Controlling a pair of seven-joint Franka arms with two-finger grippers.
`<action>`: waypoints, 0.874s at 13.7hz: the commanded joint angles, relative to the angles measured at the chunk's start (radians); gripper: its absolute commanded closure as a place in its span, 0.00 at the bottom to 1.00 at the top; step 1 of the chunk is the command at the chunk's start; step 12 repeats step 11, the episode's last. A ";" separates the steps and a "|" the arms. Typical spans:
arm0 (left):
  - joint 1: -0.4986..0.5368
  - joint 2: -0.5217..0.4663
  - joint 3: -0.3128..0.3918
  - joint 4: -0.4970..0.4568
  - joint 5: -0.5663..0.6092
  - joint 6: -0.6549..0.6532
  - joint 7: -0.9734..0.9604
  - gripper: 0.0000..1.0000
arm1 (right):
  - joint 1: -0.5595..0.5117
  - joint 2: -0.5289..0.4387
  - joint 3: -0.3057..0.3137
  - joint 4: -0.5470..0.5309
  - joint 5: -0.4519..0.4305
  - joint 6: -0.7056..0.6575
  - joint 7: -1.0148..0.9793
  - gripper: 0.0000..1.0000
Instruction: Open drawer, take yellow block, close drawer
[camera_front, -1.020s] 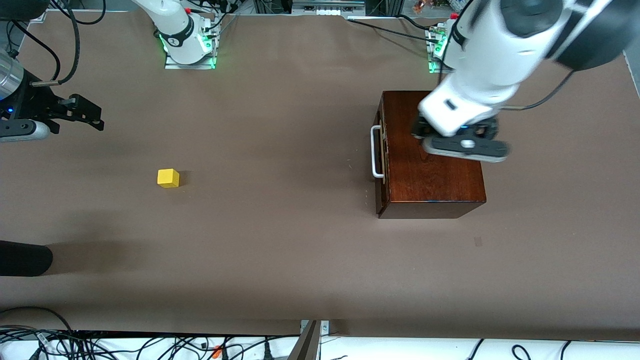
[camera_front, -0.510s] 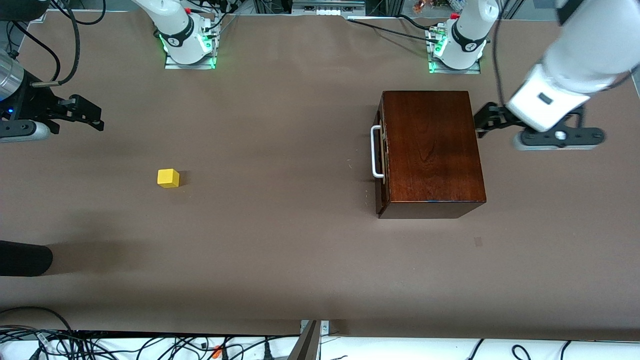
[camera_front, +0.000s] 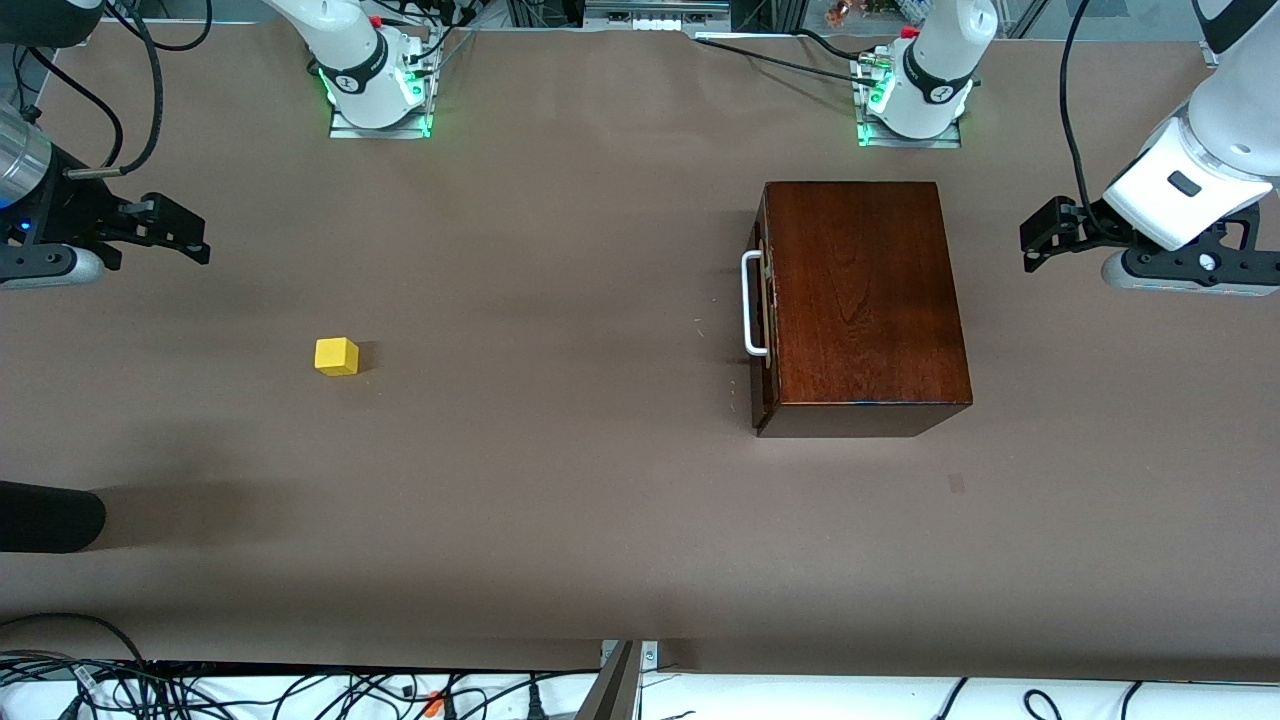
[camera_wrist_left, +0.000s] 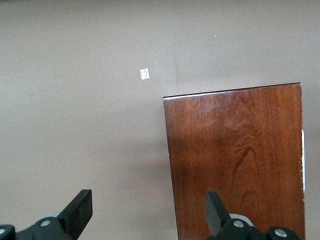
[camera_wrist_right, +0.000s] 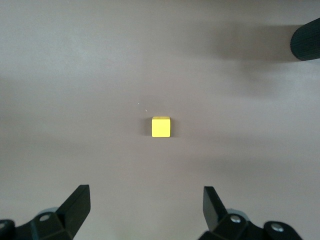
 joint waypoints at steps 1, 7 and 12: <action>0.003 -0.056 0.013 -0.070 -0.026 0.036 0.032 0.00 | -0.002 0.010 0.003 0.027 -0.013 -0.012 0.015 0.00; 0.007 -0.053 0.013 -0.053 -0.047 0.027 0.022 0.00 | -0.002 0.010 0.003 0.027 -0.011 -0.006 0.015 0.00; 0.034 -0.051 0.011 -0.040 -0.079 0.008 0.027 0.00 | 0.001 0.010 0.003 0.027 -0.008 0.000 0.017 0.00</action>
